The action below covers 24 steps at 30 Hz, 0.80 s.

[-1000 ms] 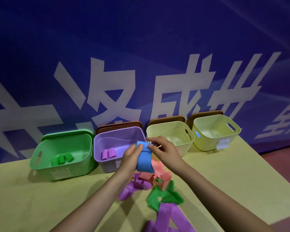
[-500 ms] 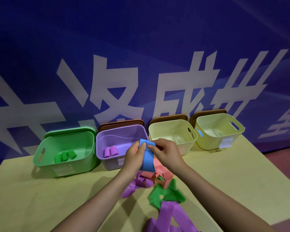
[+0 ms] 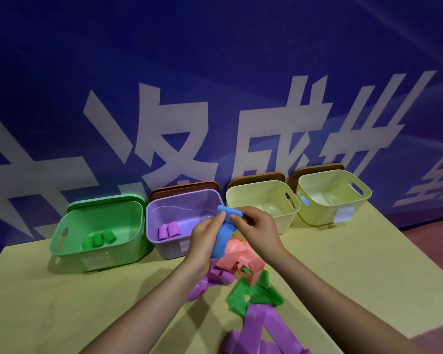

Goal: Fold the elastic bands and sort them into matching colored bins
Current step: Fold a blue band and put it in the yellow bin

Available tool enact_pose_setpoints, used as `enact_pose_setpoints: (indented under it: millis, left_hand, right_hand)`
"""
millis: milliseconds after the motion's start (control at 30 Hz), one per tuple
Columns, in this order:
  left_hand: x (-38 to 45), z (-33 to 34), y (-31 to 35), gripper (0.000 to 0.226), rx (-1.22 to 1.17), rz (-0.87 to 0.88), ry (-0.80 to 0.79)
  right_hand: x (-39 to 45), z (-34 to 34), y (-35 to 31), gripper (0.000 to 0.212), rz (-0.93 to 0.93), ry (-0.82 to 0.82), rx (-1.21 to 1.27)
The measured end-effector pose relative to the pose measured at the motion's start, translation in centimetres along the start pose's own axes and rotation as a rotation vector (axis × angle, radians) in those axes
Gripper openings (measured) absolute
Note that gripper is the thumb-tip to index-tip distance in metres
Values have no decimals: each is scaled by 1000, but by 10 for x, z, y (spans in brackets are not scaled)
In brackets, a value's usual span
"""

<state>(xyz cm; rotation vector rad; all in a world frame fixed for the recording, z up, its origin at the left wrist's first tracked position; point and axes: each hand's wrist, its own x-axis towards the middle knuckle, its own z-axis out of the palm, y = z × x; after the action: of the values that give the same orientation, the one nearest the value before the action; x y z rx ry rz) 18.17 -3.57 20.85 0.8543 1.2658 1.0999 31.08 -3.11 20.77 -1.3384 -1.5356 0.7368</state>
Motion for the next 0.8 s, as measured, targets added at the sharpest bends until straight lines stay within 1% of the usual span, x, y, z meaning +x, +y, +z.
enact_pose_setpoints:
  millis: [133,200,300,433,600,667,700,800]
  left_hand:
    - [3,2,2,26,47,-66,30]
    - [5,5,1,29,90,-63,46]
    - [3,8,1,30,78,-34,76]
    - [3,7,5,37,76,-28,103]
    - [1,10,7,38,36,-28,37]
    - [1,10,7,36,18,-27,-2]
    - [2,10,7,35,4,-28,-17]
    - [4,10,7,30,-85,-40,-93]
  right_hand:
    - [2,-5,1,15,-111,11,-130]
    - [3,-7,2,22,-205,23,-256]
    - [5,-10,0,22,-311,32,-366]
    - [7,-17,-1,27,-460,-53,-438]
    - [10,-31,-5,31,-651,-157,-501]
    - [11,-36,-7,32,-675,-198,-492]
    - [11,-39,-6,33,-658,-219,-486]
    - [9,-43,-1,39,-538,-242,-413]
